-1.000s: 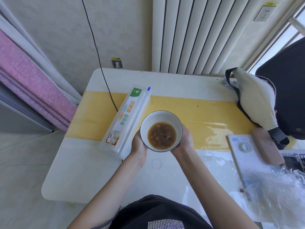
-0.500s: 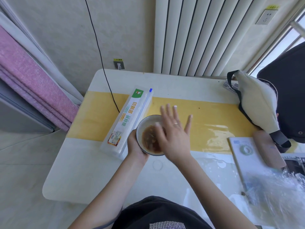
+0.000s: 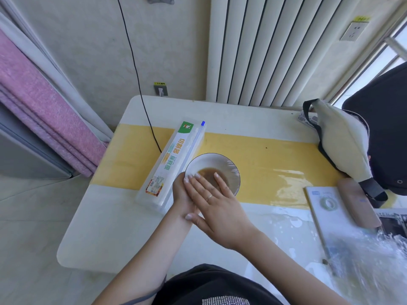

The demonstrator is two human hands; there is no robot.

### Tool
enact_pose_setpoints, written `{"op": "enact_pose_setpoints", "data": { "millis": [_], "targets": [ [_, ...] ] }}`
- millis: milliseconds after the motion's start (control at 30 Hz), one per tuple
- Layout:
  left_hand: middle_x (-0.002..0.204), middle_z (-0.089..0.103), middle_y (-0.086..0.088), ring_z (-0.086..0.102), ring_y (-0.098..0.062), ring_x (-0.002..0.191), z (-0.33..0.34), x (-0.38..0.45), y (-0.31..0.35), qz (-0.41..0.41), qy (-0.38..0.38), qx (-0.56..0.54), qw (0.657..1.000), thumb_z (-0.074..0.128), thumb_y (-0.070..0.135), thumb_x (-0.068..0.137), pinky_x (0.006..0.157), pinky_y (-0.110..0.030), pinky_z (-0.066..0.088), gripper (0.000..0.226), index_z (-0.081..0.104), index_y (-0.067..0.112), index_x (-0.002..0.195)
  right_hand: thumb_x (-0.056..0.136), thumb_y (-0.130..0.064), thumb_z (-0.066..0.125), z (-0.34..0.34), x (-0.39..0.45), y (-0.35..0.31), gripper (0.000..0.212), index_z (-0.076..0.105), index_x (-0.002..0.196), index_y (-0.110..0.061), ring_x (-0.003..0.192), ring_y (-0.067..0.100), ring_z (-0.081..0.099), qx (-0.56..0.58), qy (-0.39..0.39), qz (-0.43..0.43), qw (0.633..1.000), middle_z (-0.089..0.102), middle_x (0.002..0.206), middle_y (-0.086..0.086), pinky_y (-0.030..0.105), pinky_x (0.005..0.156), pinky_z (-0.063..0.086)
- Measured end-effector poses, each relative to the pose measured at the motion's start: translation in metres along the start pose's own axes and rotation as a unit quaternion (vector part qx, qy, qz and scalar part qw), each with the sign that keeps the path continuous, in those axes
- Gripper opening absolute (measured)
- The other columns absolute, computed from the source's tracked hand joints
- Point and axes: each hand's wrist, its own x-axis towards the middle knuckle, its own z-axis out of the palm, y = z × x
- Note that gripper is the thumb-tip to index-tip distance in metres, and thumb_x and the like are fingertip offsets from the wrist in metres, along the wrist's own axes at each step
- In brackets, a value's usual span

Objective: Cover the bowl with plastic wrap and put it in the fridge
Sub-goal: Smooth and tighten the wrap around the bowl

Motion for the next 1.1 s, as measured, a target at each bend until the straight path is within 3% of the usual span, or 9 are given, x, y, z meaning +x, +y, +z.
{"op": "enact_pose_setpoints", "data": {
  "millis": [167, 267, 333, 433, 600, 667, 800, 933, 1100],
  "targets": [
    [0.056, 0.067, -0.003, 0.067, -0.016, 0.052, -0.002, 0.000, 0.005, -0.032, -0.042, -0.004, 0.999, 0.030, 0.024, 0.098, 0.063, -0.023, 0.053, 0.060, 0.073, 0.012, 0.057, 0.100, -0.044, 0.030, -0.005, -0.013, 0.001, 0.052, 0.044, 0.143, -0.017, 0.141, 0.013, 0.034, 0.161, 0.030, -0.056, 0.985, 0.042, 0.149, -0.003, 0.034, 0.118, 0.024],
    [0.073, 0.067, -0.012, 0.068, -0.026, 0.067, -0.001, -0.002, 0.006, -0.026, -0.029, 0.000, 0.999, 0.034, 0.022, 0.090, 0.068, -0.030, 0.054, 0.045, 0.071, 0.009, 0.069, 0.099, -0.040, 0.034, -0.021, -0.009, 0.011, 0.047, 0.052, 0.137, -0.019, 0.139, 0.003, 0.034, 0.333, 0.101, 0.066, 0.935, 0.040, 0.146, -0.012, 0.025, 0.110, 0.035],
    [0.080, 0.066, -0.012, 0.067, -0.026, 0.073, -0.005, -0.002, 0.005, -0.027, -0.028, 0.001, 0.999, 0.036, 0.023, 0.089, 0.068, -0.031, 0.055, 0.037, 0.069, 0.009, 0.078, 0.098, -0.046, 0.024, -0.027, 0.003, 0.023, 0.058, 0.035, 0.147, -0.018, 0.145, 0.004, 0.015, 0.217, 0.115, 0.124, 0.961, 0.022, 0.152, -0.012, 0.031, 0.120, 0.012],
    [0.084, 0.070, -0.013, 0.067, -0.028, 0.082, -0.009, -0.004, 0.004, -0.062, -0.045, 0.000, 0.997, 0.037, 0.026, 0.090, 0.079, -0.038, 0.051, 0.039, 0.072, 0.009, 0.084, 0.091, -0.055, 0.008, -0.025, 0.014, 0.035, 0.071, 0.005, 0.154, -0.023, 0.147, 0.006, -0.007, 0.037, -0.033, 0.152, 0.987, -0.002, 0.160, -0.012, 0.045, 0.118, -0.012],
    [0.094, 0.064, -0.017, 0.061, -0.032, 0.092, -0.013, -0.005, 0.003, -0.081, -0.034, -0.004, 0.996, 0.043, 0.026, 0.085, 0.084, -0.040, 0.049, 0.031, 0.066, 0.008, 0.094, 0.096, -0.055, 0.016, -0.019, 0.011, 0.051, 0.063, 0.002, 0.153, -0.033, 0.144, 0.000, -0.014, 0.150, -0.003, 0.186, 0.971, -0.010, 0.156, -0.020, 0.040, 0.118, -0.014],
    [0.098, 0.063, -0.018, 0.061, -0.032, 0.089, -0.012, -0.007, 0.004, -0.093, -0.036, -0.014, 0.995, 0.045, 0.025, 0.084, 0.083, -0.039, 0.049, 0.030, 0.066, 0.006, 0.094, 0.102, -0.045, 0.024, -0.017, 0.011, 0.057, 0.053, 0.008, 0.152, -0.036, 0.146, -0.001, -0.004, 0.328, 0.023, 0.275, 0.903, -0.002, 0.158, -0.020, 0.037, 0.120, -0.003],
    [0.090, 0.068, -0.018, 0.066, -0.032, 0.080, -0.004, -0.013, 0.005, -0.129, -0.071, -0.002, 0.989, 0.040, 0.022, 0.088, 0.079, -0.041, 0.050, 0.037, 0.071, 0.001, 0.084, 0.099, -0.047, 0.036, -0.012, 0.007, 0.050, 0.048, 0.055, 0.132, -0.018, 0.110, 0.016, 0.062, 0.745, 0.026, 0.383, 0.545, 0.068, 0.119, 0.001, 0.035, 0.095, 0.048],
    [0.075, 0.067, -0.014, 0.062, -0.031, 0.074, -0.006, -0.011, 0.007, -0.159, -0.007, 0.058, 0.986, 0.048, 0.022, 0.084, 0.072, -0.039, 0.051, 0.027, 0.069, 0.007, 0.076, 0.097, -0.046, 0.044, -0.004, 0.007, 0.043, 0.037, 0.068, 0.095, -0.018, 0.074, 0.012, 0.070, 0.713, 0.072, 0.462, 0.522, 0.075, 0.075, -0.004, 0.029, 0.070, 0.054],
    [0.070, 0.061, -0.010, 0.057, -0.028, 0.070, -0.015, 0.003, -0.001, -0.124, 0.115, 0.098, 0.981, 0.045, 0.028, 0.089, 0.070, -0.037, 0.051, 0.023, 0.058, 0.010, 0.080, 0.096, -0.047, 0.046, 0.005, 0.007, 0.043, 0.041, 0.065, 0.109, -0.014, 0.083, 0.017, 0.068, 0.701, 0.125, 0.484, 0.509, 0.071, 0.091, 0.003, 0.028, 0.069, 0.053]
  ]
}}
